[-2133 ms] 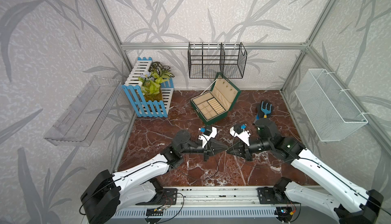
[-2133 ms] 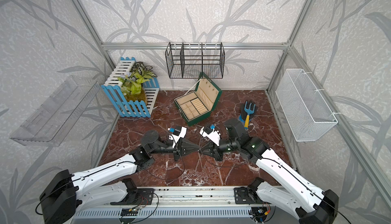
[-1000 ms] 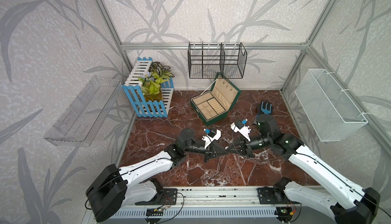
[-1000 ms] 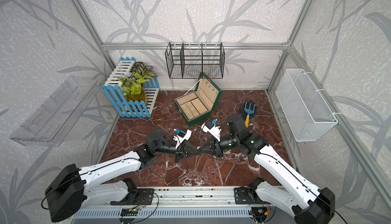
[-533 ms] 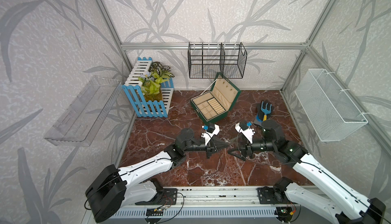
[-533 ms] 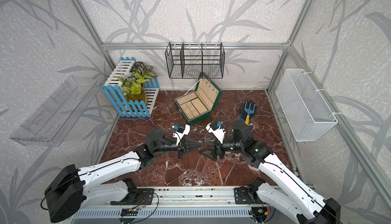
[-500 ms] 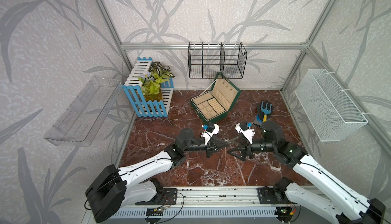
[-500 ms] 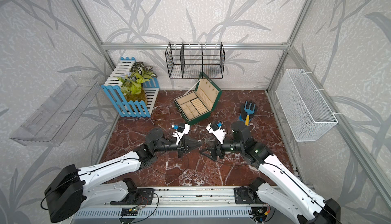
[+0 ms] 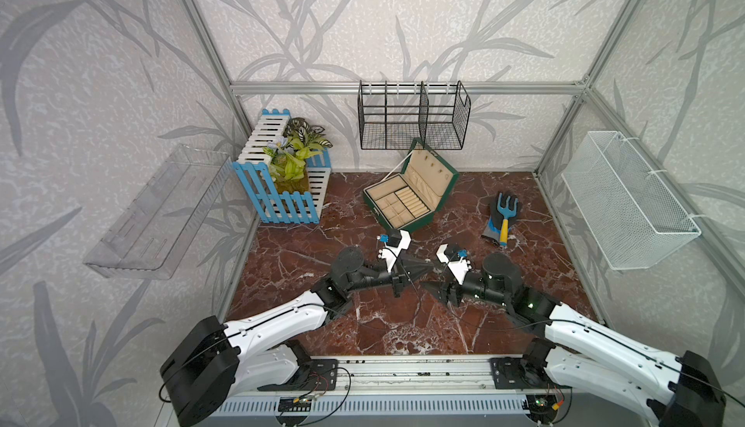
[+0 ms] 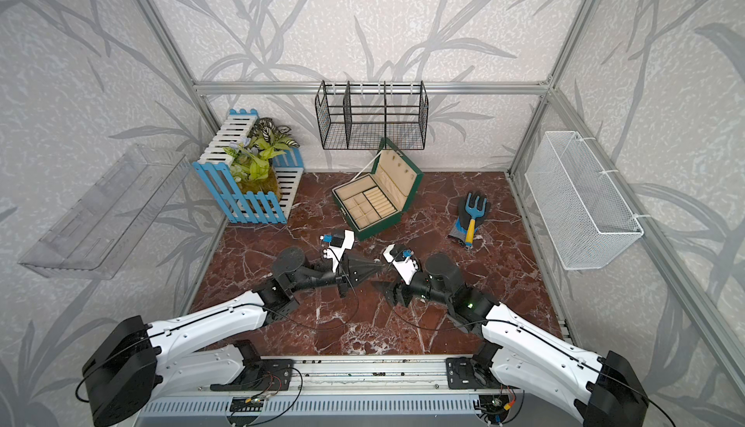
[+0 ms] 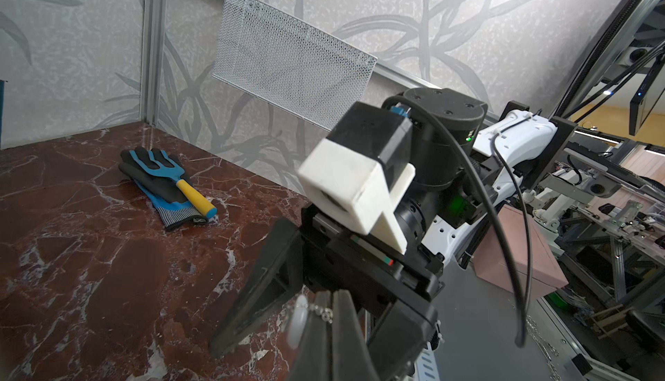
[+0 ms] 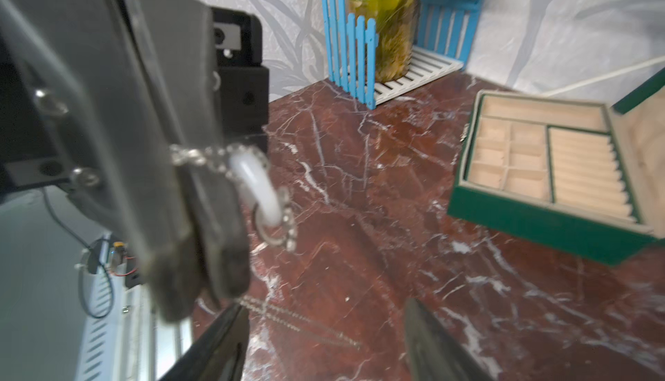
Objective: Put jewelry chain into jewelry box
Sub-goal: Adjust the necklace.
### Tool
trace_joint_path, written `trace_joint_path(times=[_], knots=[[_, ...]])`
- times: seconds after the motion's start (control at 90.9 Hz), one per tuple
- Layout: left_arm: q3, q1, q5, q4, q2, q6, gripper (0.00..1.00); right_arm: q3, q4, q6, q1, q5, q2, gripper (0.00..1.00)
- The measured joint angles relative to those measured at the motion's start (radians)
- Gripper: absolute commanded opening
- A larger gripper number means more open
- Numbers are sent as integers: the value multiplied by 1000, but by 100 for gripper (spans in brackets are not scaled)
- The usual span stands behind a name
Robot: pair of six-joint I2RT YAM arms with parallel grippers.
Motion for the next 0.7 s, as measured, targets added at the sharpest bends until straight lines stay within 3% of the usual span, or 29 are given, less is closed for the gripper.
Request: trace_joint_path(times=[0.253,0.495,0.704], knots=[[-8,-1,-6,25,0,-24,0,0,126,-1,13,67,37,46],[-37,-3,-58,47,-19,-40,0,0,134,-3,16,117,50,3],[-92,-3,-178,61,-35,-84,1,1,125,-2,16,183,19,0]])
